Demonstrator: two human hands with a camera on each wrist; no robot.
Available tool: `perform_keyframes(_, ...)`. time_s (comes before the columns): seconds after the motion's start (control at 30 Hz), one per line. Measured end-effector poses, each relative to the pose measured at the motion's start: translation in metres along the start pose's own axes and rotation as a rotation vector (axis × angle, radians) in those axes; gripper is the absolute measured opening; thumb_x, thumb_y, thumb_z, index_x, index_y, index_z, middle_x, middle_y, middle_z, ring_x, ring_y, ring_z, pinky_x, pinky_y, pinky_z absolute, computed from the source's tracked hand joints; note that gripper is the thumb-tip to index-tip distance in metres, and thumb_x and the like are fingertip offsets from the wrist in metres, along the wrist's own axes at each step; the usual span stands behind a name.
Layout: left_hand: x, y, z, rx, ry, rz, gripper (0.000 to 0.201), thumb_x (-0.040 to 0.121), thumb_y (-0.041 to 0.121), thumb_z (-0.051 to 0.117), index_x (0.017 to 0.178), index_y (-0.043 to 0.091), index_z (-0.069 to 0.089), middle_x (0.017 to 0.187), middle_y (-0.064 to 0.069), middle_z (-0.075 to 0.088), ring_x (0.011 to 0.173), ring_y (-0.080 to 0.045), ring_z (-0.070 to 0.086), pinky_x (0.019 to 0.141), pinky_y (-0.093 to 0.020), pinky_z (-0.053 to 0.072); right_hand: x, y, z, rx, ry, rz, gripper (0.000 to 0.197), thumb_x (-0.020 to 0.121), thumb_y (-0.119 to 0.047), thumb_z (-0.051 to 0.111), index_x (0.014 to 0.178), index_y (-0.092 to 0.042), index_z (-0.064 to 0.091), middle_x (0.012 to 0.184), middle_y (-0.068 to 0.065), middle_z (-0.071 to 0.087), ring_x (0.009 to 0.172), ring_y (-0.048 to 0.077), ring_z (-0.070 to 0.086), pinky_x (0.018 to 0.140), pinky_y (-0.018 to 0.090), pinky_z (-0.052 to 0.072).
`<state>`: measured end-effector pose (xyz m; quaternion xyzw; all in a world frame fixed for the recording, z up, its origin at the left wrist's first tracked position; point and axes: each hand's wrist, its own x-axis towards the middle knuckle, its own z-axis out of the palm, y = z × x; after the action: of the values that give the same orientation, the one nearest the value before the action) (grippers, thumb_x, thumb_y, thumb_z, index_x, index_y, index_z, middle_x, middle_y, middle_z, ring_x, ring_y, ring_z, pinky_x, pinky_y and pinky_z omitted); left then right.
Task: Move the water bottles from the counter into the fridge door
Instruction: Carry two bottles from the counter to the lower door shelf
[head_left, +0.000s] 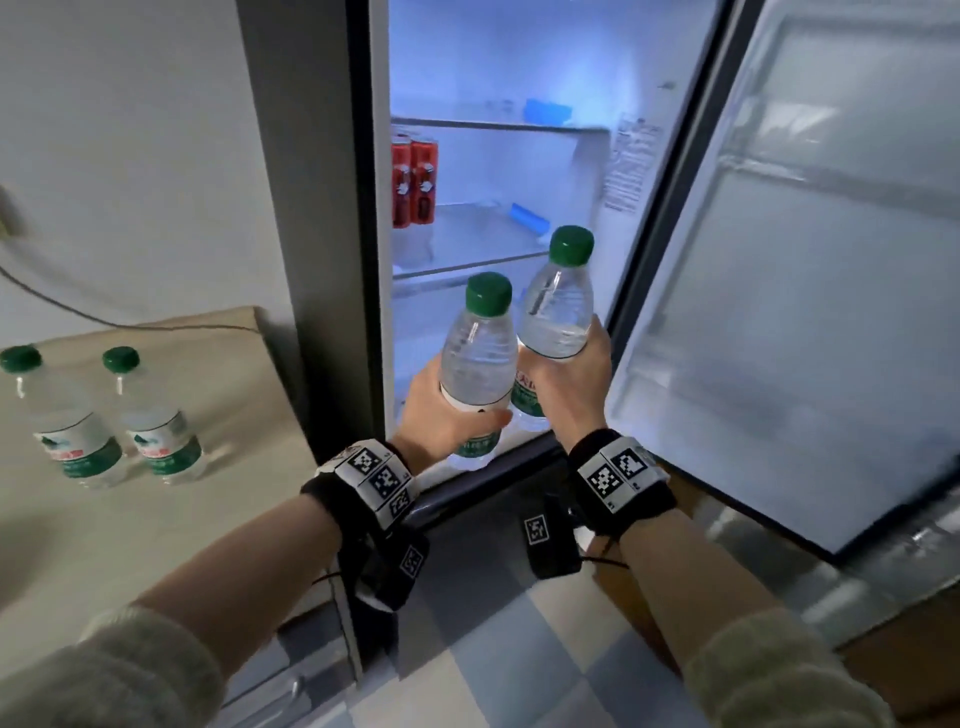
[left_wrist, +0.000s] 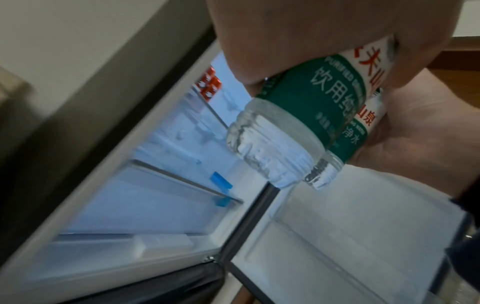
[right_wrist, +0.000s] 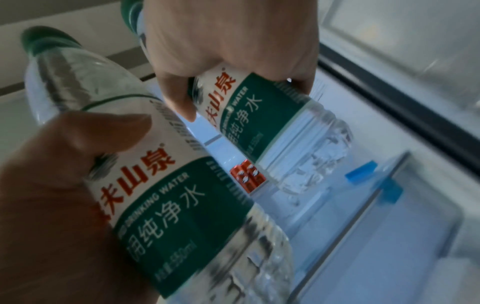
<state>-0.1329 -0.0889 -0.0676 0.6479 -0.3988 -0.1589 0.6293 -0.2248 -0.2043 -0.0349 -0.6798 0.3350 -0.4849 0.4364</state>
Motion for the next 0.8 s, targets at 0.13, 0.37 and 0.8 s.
perform_keyframes(0.13,0.031,0.018,0.059,0.005,-0.097,0.09,0.065,0.042,0.046,0.075,0.099,0.015,0.064,0.088,0.008,0.068,0.079,-0.011,0.066,0.072,-0.031,0.053,0.035,0.003,-0.055,-0.006,0.129,-0.029,0.05,0.05,-0.032,0.081,0.095,-0.023,0.061,0.099,0.004,0.065,0.085,0.016,0.066,0.07,0.03,0.056)
perform_keyframes(0.37,0.085,0.037,0.157,-0.054,-0.172,0.171,0.06,0.045,0.033,0.082,0.101,0.021,0.061,0.087,0.019,0.067,0.078,0.007,0.064,0.069,-0.014,0.049,0.102,0.012,-0.14,-0.18,0.219,-0.103,0.046,0.058,-0.02,0.085,0.091,-0.02,0.052,0.098,0.006,0.054,0.083,0.018,0.058,0.066,0.018,0.045)
perform_keyframes(0.8,0.164,0.062,0.258,-0.182,-0.205,0.235,0.064,0.047,0.033,0.082,0.105,0.017,0.06,0.094,0.005,0.07,0.088,-0.014,0.069,0.078,-0.03,0.057,0.198,0.055,-0.245,-0.547,0.178,-0.104,0.05,0.06,-0.03,0.087,0.096,-0.015,0.055,0.1,0.006,0.049,0.077,0.013,0.05,0.051,0.004,0.033)
